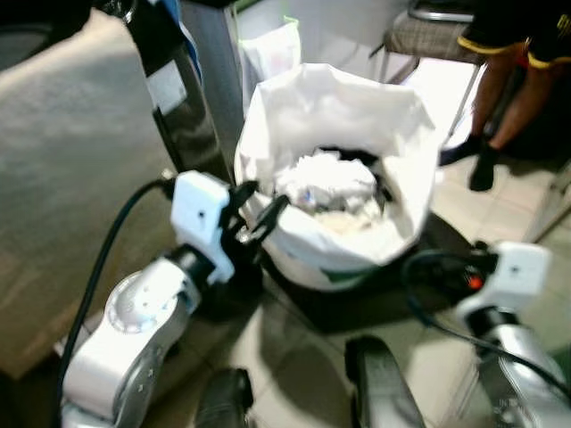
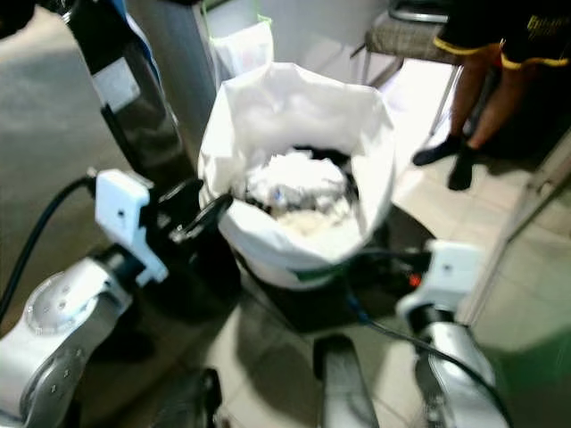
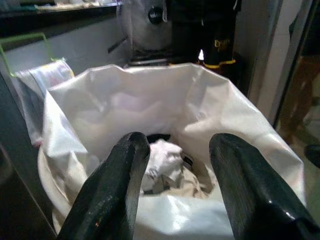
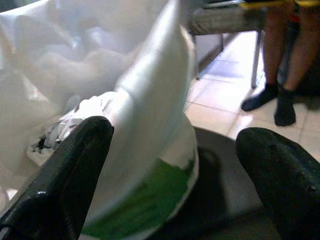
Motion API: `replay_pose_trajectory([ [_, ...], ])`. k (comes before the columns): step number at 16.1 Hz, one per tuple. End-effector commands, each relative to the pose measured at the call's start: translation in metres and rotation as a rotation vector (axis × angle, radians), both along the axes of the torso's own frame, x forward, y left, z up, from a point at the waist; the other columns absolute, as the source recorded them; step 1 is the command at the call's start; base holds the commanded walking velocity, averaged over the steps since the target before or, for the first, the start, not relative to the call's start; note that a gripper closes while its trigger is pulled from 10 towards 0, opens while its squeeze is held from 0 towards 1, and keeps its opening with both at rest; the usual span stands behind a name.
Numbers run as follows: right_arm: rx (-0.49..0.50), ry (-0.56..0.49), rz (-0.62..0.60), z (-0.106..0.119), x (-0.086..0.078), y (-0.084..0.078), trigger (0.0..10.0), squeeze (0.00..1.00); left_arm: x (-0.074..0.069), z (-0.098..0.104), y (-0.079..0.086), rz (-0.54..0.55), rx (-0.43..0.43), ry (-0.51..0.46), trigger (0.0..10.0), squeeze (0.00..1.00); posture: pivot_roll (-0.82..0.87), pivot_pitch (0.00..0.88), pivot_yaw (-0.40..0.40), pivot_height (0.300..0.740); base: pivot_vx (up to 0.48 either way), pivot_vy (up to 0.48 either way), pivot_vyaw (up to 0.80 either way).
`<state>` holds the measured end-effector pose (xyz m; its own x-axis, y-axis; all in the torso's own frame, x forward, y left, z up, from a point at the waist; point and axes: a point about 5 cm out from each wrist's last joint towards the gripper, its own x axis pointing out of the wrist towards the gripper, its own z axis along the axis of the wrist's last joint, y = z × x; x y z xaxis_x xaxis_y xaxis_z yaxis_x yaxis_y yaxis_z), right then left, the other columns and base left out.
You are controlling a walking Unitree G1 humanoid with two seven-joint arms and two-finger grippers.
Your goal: Clothes washing
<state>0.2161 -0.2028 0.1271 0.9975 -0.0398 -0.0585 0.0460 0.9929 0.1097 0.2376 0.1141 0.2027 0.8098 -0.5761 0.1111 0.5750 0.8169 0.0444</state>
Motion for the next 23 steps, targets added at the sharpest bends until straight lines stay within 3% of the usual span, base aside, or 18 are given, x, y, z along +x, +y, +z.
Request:
replay_pose_trajectory([
  [1, 0.029, -0.012, 0.034, 0.002, 0.002, 0.010, 10.0, 0.00, 0.000, -0.003, 0.007, 0.020, 0.017, 0.011, 10.0, 0.00, -0.02, 0.098, 0.117, 0.595, 0.352, 0.000, 0.00],
  [5, -0.025, -0.036, 0.082, 0.008, 0.004, 0.015, 10.0, 0.00, 0.006, 0.003, 0.006, 0.025, -0.018, 0.005, 10.0, 0.00, -0.03, 0.079, 0.134, 0.595, 0.353, 0.000, 0.40],
  [6, 0.045, -0.023, 0.085, 0.004, 0.002, 0.017, 10.0, 0.00, 0.005, 0.003, 0.006, 0.003, -0.039, 0.019, 10.0, 0.00, -0.03, 0.074, 0.136, 0.595, 0.326, 0.000, 0.61],
  [7, 0.032, 0.020, 0.107, -0.003, -0.001, 0.018, 10.0, 0.00, 0.000, 0.001, 0.007, -0.048, -0.050, 0.030, 10.0, 0.00, -0.03, 0.073, 0.138, 0.595, 0.000, 0.000, 0.00],
  [12, 0.013, 0.132, 0.176, -0.026, -0.014, 0.029, 10.0, 0.00, -0.005, -0.007, 0.015, -0.118, 0.009, 0.082, 10.0, 0.00, -0.03, 0.057, 0.141, 0.595, 0.000, 0.000, 0.00],
  [14, -0.002, 0.145, 0.178, -0.030, -0.015, 0.030, 10.0, 0.00, -0.009, -0.005, 0.023, -0.196, 0.038, 0.089, 10.0, 0.00, -0.03, 0.051, 0.142, 0.595, 0.000, 0.000, 0.00],
  [16, -0.001, 0.145, 0.168, -0.031, -0.016, 0.029, 10.0, 0.00, -0.011, 0.002, 0.027, -0.248, 0.005, 0.090, 10.0, 0.00, -0.03, 0.047, 0.141, 0.595, 0.000, 0.000, 0.00],
  [17, 0.017, 0.115, 0.125, -0.029, -0.013, 0.025, 10.0, 0.00, -0.003, 0.020, 0.034, -0.226, -0.132, 0.058, 10.0, 0.00, -0.02, 0.040, 0.141, 0.595, 0.000, 0.000, 0.00],
  [18, 0.019, 0.106, 0.112, -0.028, -0.012, 0.024, 10.0, 0.00, 0.001, 0.026, 0.035, -0.194, -0.158, 0.036, 10.0, 0.00, -0.02, 0.038, 0.140, 0.595, 0.000, 0.000, 0.00],
  [19, 0.017, 0.093, 0.094, -0.026, -0.010, 0.021, 10.0, 0.00, 0.011, 0.044, 0.037, -0.138, -0.250, -0.026, 10.0, 0.00, -0.02, 0.030, 0.139, 0.595, 0.000, 0.000, 0.00],
  [21, 0.013, 0.063, 0.144, -0.021, -0.007, 0.024, 10.0, 0.00, 0.011, 0.059, 0.038, -0.193, -0.349, -0.053, 10.0, 0.00, -0.03, 0.023, 0.140, 0.595, 0.000, 0.000, 0.00],
  [23, -0.056, 0.042, 0.210, -0.020, -0.007, 0.028, 10.0, 0.00, 0.008, 0.036, 0.036, -0.188, -0.059, -0.003, 10.0, 0.00, -0.03, 0.014, 0.139, 0.595, 0.000, 0.000, 0.00],
])
